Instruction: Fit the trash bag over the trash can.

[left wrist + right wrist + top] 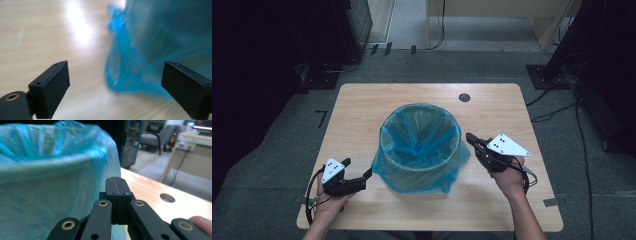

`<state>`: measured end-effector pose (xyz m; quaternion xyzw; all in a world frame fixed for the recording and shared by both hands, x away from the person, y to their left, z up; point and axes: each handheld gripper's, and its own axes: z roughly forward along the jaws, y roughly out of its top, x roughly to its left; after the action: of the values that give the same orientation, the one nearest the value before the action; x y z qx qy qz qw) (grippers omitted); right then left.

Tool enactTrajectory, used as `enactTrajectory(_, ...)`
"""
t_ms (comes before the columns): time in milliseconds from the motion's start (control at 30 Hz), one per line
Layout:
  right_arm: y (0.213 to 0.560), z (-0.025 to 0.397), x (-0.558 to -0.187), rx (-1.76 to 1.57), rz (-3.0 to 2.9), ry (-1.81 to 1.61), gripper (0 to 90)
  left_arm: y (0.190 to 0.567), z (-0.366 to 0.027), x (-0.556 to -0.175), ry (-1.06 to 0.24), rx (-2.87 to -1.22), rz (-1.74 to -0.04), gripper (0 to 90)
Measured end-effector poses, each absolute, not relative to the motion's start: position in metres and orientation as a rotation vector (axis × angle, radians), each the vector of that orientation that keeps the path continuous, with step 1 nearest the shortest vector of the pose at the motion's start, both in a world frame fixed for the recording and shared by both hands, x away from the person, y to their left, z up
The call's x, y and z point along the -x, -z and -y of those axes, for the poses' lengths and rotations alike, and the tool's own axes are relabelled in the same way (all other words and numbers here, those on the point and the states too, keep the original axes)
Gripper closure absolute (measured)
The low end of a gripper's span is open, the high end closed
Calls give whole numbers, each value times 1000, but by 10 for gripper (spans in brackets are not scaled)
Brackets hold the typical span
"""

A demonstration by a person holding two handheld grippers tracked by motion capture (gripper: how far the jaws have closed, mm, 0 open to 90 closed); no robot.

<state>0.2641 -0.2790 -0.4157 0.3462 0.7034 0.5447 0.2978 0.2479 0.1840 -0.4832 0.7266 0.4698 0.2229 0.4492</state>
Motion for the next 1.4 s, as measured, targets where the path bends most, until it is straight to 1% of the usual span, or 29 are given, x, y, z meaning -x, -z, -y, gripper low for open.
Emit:
enactTrajectory(67, 407, 280, -262, -879, -1887, -1454, 900, 488, -189, -248, -541, -1839, -1200, 17)
enactTrajectory(167, 392, 278, -259, -800, -1919, -1470, 900, 497, -195, -247, -557, -1908, -1215, 0)
enactTrajectory(267, 378, 276, -255, -685, -1964, -1487, 900, 503, -197, -247, -563, -1959, -1227, 0)
enactTrajectory(433, 355, 273, -254, -553, -2077, -1512, 900, 509, -200, -250, -528, -2003, -1285, 0)
enactTrajectory(567, 343, 266, -252, -457, -2189, -1463, 900, 514, -198, -252, -525, -2055, -1298, 0)
enactTrajectory(933, 310, 252, -248, -217, -2439, -1402, 900, 517, -198, -253, -522, -2079, -1302, 0)
enactTrajectory(1000, 305, 249, -247, -167, -2496, -1345, 900, 518, -197, -253, -526, -2076, -1299, 0)
enactTrajectory(1133, 301, 239, -245, -76, -2565, -1203, 900, 519, -197, -253, -535, -2067, -1297, 0)
enactTrajectory(1400, 295, 226, -253, 31, -2600, -1204, 900, 519, -195, -253, -544, -2055, -1301, 0)
